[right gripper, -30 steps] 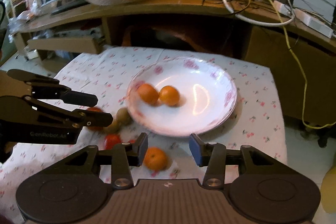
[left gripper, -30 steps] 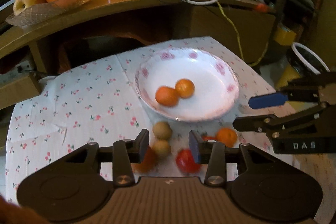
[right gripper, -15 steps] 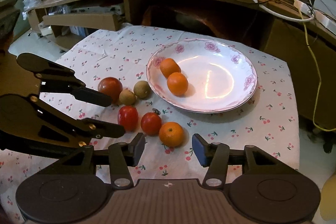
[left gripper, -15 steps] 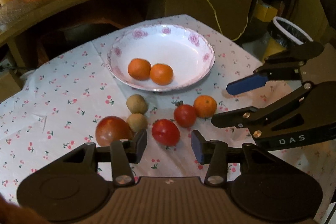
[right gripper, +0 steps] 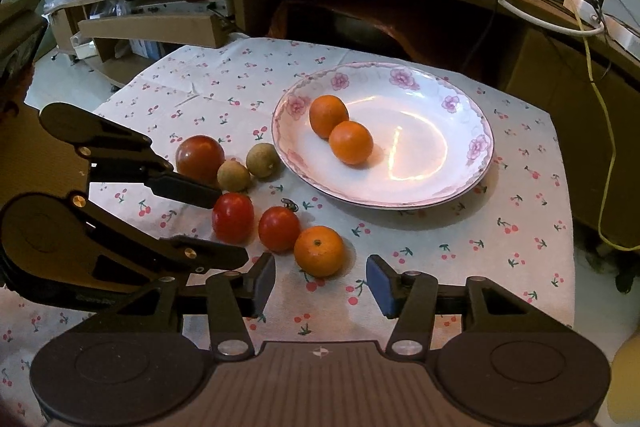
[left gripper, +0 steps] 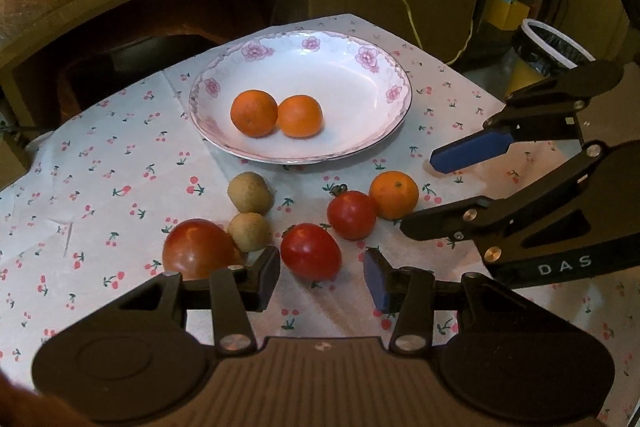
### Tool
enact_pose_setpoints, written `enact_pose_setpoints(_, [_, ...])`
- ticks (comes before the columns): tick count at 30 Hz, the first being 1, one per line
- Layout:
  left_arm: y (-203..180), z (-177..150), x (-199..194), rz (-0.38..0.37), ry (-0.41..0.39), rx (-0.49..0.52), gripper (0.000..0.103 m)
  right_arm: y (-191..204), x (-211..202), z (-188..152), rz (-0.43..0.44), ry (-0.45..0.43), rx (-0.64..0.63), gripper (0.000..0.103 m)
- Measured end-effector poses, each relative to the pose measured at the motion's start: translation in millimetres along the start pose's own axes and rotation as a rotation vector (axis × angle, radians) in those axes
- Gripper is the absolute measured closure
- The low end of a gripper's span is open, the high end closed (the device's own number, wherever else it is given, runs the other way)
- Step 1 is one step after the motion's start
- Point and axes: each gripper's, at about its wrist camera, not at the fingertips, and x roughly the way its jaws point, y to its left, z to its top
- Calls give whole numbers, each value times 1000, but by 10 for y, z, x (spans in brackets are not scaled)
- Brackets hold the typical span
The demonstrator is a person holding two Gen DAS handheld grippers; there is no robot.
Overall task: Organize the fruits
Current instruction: 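Move both grippers back from the plate toward the remaining fruit, then grasp a red tomato with the left gripper while the right gripper grasps the tangerine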
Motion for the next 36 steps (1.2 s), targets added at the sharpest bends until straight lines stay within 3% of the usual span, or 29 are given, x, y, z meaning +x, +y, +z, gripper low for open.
enact_pose_setpoints(9, [23,12,98,11,-15,-17,53,-57,47,-28,-2,10,17,51])
enact_pose_setpoints(14, [21,13,59,25,-25,-14,64,-41,89,-9,6,10,15,51])
enact_pose_setpoints(30, [83,-57,39,23,-13,-24,63,3,244,25,3,13,5,50])
enact_pose_setpoints(35, [84,-58,43,26,-17,-26,61,4,239,25,2,8,4,51])
enact_pose_setpoints(36, [86,-58,44,27,-18,-26,61,11,237,24,-3,10,-2,56])
